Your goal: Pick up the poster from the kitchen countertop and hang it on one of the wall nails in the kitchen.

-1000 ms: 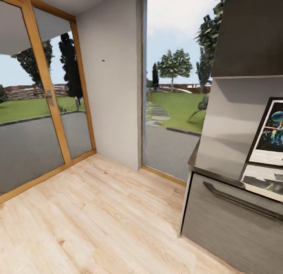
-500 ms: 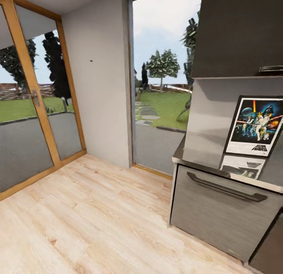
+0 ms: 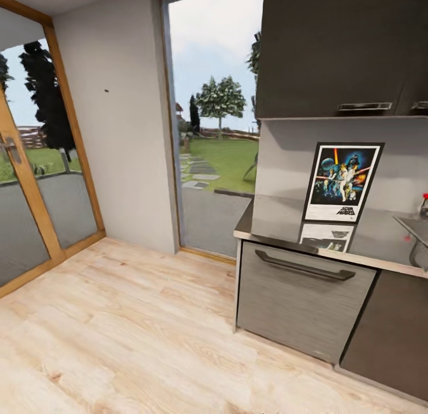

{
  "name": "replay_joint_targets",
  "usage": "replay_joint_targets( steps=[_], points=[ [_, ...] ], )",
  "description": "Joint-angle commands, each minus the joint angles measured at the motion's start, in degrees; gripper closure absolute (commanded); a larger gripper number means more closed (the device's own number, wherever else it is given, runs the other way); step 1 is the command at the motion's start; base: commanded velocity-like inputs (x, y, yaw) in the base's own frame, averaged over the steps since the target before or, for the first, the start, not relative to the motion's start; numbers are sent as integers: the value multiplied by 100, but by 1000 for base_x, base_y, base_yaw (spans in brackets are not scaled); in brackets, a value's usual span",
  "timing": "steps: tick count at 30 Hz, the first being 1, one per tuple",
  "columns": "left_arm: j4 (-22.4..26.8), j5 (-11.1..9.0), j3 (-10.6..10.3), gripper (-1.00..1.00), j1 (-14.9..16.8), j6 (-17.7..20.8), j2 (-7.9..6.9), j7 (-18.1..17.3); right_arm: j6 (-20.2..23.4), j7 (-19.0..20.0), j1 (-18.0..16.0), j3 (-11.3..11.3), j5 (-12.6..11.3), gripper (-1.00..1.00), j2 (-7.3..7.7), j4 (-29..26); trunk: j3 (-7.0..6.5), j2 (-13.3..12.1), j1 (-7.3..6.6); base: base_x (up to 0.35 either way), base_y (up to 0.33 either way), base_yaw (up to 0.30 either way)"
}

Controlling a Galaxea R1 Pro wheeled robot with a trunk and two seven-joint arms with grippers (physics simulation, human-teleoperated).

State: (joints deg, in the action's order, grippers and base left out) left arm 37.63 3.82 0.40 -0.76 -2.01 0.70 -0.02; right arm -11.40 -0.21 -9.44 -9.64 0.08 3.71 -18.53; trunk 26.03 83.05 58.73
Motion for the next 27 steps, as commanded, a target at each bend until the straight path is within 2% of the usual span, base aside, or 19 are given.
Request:
replay_joint_targets(
  steps=[1, 9, 18, 27],
  points=[
    [8, 38, 6, -100, -3, -8, 1, 1, -21, -3, -5, -11, 1, -100, -2, 7, 5, 3, 0, -2, 0, -300],
    [8, 40, 8, -100, -3, -4, 1, 0, -21, -3, -5, -11, 1, -100, -1, 7, 5, 3, 0, 52, -46, -299],
    [8, 38, 6, -100, -1, -1, 1, -4, -21, -5, -5, -11, 1, -100, -1, 7, 5, 3, 0, 190, -165, -151],
    [8, 40, 13, -100, -1, -8, 1, -6, -21, -5, -5, -11, 1, -100, -2, 7, 5, 3, 0, 37, -30, -277]
  ],
)
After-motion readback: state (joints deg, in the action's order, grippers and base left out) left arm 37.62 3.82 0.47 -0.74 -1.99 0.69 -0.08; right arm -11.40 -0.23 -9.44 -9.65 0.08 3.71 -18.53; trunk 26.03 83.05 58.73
